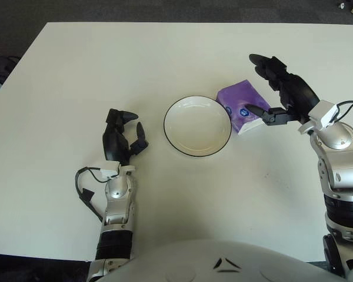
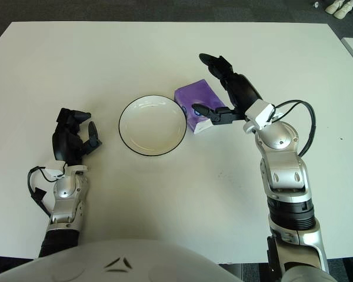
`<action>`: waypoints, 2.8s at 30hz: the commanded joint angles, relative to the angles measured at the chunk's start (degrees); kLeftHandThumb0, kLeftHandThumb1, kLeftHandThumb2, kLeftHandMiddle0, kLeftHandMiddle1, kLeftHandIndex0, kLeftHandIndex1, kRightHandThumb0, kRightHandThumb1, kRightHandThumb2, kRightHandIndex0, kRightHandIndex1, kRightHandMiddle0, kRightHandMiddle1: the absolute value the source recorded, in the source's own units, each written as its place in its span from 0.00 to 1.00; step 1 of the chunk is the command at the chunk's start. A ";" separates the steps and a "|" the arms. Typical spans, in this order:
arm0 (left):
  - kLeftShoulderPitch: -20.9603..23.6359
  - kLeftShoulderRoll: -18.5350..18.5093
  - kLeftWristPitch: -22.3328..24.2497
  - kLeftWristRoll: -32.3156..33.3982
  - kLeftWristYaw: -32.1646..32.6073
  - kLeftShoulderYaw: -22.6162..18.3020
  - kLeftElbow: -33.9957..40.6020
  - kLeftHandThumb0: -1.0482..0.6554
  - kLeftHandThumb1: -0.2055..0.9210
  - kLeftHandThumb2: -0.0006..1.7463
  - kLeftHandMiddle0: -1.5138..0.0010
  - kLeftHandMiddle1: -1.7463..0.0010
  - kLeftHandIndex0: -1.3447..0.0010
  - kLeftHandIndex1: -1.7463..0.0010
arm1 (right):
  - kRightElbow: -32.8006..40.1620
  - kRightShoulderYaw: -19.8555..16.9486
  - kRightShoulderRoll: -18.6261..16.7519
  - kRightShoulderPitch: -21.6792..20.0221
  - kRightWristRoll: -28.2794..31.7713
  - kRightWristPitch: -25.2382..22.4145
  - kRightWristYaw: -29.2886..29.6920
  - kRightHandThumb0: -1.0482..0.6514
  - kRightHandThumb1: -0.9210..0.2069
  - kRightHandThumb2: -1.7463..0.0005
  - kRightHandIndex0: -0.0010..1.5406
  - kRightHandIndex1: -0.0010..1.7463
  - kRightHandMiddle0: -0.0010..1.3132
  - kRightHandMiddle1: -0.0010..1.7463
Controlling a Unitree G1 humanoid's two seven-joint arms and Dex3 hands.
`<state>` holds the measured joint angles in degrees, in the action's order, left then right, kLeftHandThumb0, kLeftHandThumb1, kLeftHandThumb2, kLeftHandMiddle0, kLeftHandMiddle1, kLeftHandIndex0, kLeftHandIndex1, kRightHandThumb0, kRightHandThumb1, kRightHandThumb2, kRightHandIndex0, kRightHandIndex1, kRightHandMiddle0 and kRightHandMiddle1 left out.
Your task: Put the tissue paper into the plate.
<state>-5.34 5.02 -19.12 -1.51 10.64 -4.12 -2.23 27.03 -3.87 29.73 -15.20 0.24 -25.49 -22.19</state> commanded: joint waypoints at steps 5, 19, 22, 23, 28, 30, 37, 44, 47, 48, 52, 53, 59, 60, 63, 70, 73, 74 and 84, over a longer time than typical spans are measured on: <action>-3.50 0.58 3.91 -0.90 0.23 0.55 -5.06 0.37 0.62 0.63 0.58 0.16 0.65 0.00 | 10.05 6.91 12.27 -12.28 1.93 -39.61 -6.37 0.04 0.19 0.81 0.00 0.00 0.00 0.00; -3.09 1.36 4.04 -1.11 0.80 0.74 -5.11 0.36 0.59 0.65 0.58 0.16 0.63 0.00 | 7.85 12.60 14.70 -23.07 3.31 -55.37 -6.81 0.15 0.36 0.72 0.00 0.00 0.00 0.00; -2.95 1.49 3.53 -1.20 0.77 0.72 -5.50 0.36 0.59 0.66 0.58 0.16 0.63 0.00 | 7.64 14.55 15.54 -25.11 3.57 -57.60 -6.69 0.18 0.42 0.66 0.00 0.00 0.00 0.00; -2.90 1.50 3.27 -1.31 0.80 0.74 -5.70 0.36 0.59 0.66 0.57 0.16 0.63 0.00 | 7.40 15.84 16.13 -26.15 3.69 -58.22 -6.69 0.18 0.44 0.64 0.00 0.00 0.00 0.00; -2.69 1.57 2.47 -1.68 0.94 0.81 -6.31 0.36 0.58 0.66 0.57 0.15 0.63 0.00 | 5.61 21.20 17.74 -30.81 4.32 -59.86 -6.35 0.23 0.52 0.57 0.00 0.00 0.00 0.00; -2.60 1.63 2.01 -1.72 0.99 0.84 -6.64 0.36 0.58 0.66 0.56 0.15 0.63 0.00 | 4.74 23.25 18.07 -32.29 4.34 -59.80 -6.31 0.23 0.53 0.55 0.00 0.00 0.00 0.00; -2.52 2.09 1.12 -1.95 1.43 1.08 -7.23 0.36 0.58 0.67 0.56 0.15 0.62 0.00 | 2.37 28.14 19.69 -35.03 4.57 -58.82 -7.10 0.22 0.52 0.55 0.00 0.00 0.00 0.00; -2.53 2.83 1.66 -1.95 2.20 1.50 -7.06 0.36 0.58 0.66 0.57 0.16 0.63 0.00 | 1.30 31.13 21.32 -35.63 4.24 -55.77 -8.67 0.18 0.42 0.62 0.00 0.00 0.00 0.00; -2.50 3.11 1.93 -2.01 2.44 1.69 -7.02 0.36 0.58 0.66 0.57 0.16 0.63 0.00 | 0.36 32.06 20.04 -35.96 4.12 -55.02 -8.67 0.17 0.39 0.64 0.00 0.00 0.00 0.00; -2.51 3.22 1.99 -2.10 2.56 1.80 -7.00 0.36 0.58 0.66 0.57 0.16 0.63 0.00 | -0.18 32.47 19.34 -35.98 3.88 -54.62 -8.38 0.17 0.39 0.64 0.00 0.00 0.00 0.00; -2.50 3.42 2.25 -2.37 3.04 2.20 -6.98 0.36 0.59 0.66 0.57 0.16 0.63 0.00 | -1.60 34.29 17.39 -36.65 2.69 -54.50 -6.95 0.16 0.36 0.67 0.00 0.00 0.00 0.00; -2.51 3.43 2.33 -2.40 3.16 2.29 -6.97 0.36 0.59 0.66 0.57 0.16 0.63 0.00 | -1.90 34.84 16.81 -36.94 2.35 -54.76 -6.46 0.15 0.35 0.67 0.00 0.00 0.00 0.00; -2.56 3.65 2.37 -2.68 4.13 2.80 -7.11 0.36 0.59 0.65 0.57 0.16 0.63 0.00 | -3.05 36.28 12.95 -36.97 0.96 -56.90 -2.71 0.15 0.35 0.68 0.00 0.00 0.00 0.00; -2.61 3.66 2.28 -2.61 4.21 2.87 -7.15 0.36 0.59 0.65 0.58 0.16 0.63 0.00 | -3.35 36.23 12.06 -36.76 0.74 -57.34 -1.89 0.15 0.35 0.68 0.00 0.00 0.00 0.00; -2.78 3.70 2.01 -2.40 4.35 3.06 -7.21 0.36 0.60 0.65 0.58 0.16 0.64 0.00 | -4.08 35.92 10.12 -36.26 0.29 -58.19 -0.10 0.15 0.36 0.69 0.00 0.00 0.00 0.00; -3.24 3.81 1.76 -2.17 4.56 3.30 -7.15 0.36 0.59 0.66 0.58 0.15 0.63 0.00 | -5.77 35.42 7.01 -35.11 -0.61 -58.40 3.29 0.16 0.38 0.69 0.00 0.00 0.00 0.00; -3.40 3.87 1.66 -2.10 4.84 3.35 -7.13 0.36 0.59 0.66 0.58 0.15 0.63 0.00 | -6.56 35.37 5.86 -34.66 -1.05 -58.24 4.64 0.16 0.38 0.68 0.00 0.00 0.00 0.00; -3.48 3.91 1.59 -2.08 4.96 3.37 -7.11 0.36 0.59 0.66 0.58 0.15 0.63 0.00 | -6.96 35.39 5.48 -34.52 -1.19 -58.04 5.02 0.16 0.38 0.68 0.00 0.00 0.00 0.00; -4.02 4.28 2.07 -1.91 5.99 3.60 -6.54 0.36 0.60 0.65 0.58 0.17 0.64 0.00 | -13.01 36.57 1.68 -33.95 -3.12 -53.67 7.43 0.15 0.38 0.67 0.00 0.00 0.00 0.00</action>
<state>-4.73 6.75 -19.01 -3.22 16.05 -1.22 -4.50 15.97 32.04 32.77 -50.18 -1.89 -81.05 -15.49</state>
